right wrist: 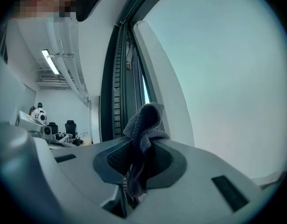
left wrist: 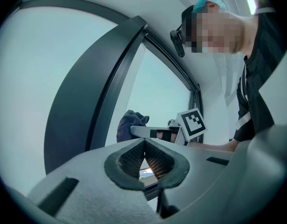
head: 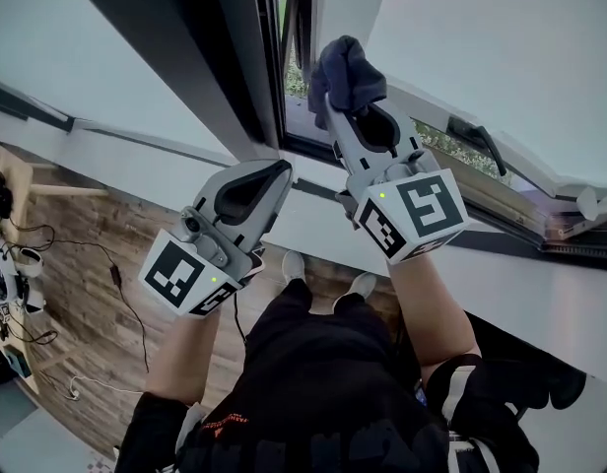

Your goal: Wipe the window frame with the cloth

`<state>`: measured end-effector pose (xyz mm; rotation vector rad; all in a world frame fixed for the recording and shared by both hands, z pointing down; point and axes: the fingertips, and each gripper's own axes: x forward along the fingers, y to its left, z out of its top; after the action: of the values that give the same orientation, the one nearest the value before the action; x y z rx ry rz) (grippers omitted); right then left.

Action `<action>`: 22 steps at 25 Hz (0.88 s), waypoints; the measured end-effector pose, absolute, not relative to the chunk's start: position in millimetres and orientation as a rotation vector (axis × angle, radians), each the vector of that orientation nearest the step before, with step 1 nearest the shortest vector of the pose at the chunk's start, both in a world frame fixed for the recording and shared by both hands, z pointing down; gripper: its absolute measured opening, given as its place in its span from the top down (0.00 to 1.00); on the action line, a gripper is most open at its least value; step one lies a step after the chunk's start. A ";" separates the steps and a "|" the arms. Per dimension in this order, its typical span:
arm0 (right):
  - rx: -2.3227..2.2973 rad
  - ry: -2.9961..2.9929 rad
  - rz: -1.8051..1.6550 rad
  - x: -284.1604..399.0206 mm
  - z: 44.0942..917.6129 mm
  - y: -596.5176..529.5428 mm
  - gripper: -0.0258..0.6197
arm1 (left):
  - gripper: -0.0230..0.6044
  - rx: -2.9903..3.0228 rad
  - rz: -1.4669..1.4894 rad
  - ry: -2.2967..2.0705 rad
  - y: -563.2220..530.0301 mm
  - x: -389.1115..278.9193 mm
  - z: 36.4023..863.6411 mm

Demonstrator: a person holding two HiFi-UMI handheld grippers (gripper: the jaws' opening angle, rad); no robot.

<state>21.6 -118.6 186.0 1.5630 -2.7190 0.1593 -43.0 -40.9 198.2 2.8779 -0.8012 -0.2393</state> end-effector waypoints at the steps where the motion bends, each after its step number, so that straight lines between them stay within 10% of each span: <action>1: 1.555 -2.727 0.140 17.6 180.4 -120.0 0.87 | 0.93 2.878 -0.243 -0.808 -41.3 -45.6 196.6; 22: 1.461 -2.786 0.048 -13.2 162.7 -133.8 0.87 | 0.93 2.842 -0.261 -0.890 -48.9 -64.3 200.9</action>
<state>-13.2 -133.8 162.7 1.4611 -2.7860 0.0480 -64.3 -48.9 200.9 2.8416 -0.8905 -0.2612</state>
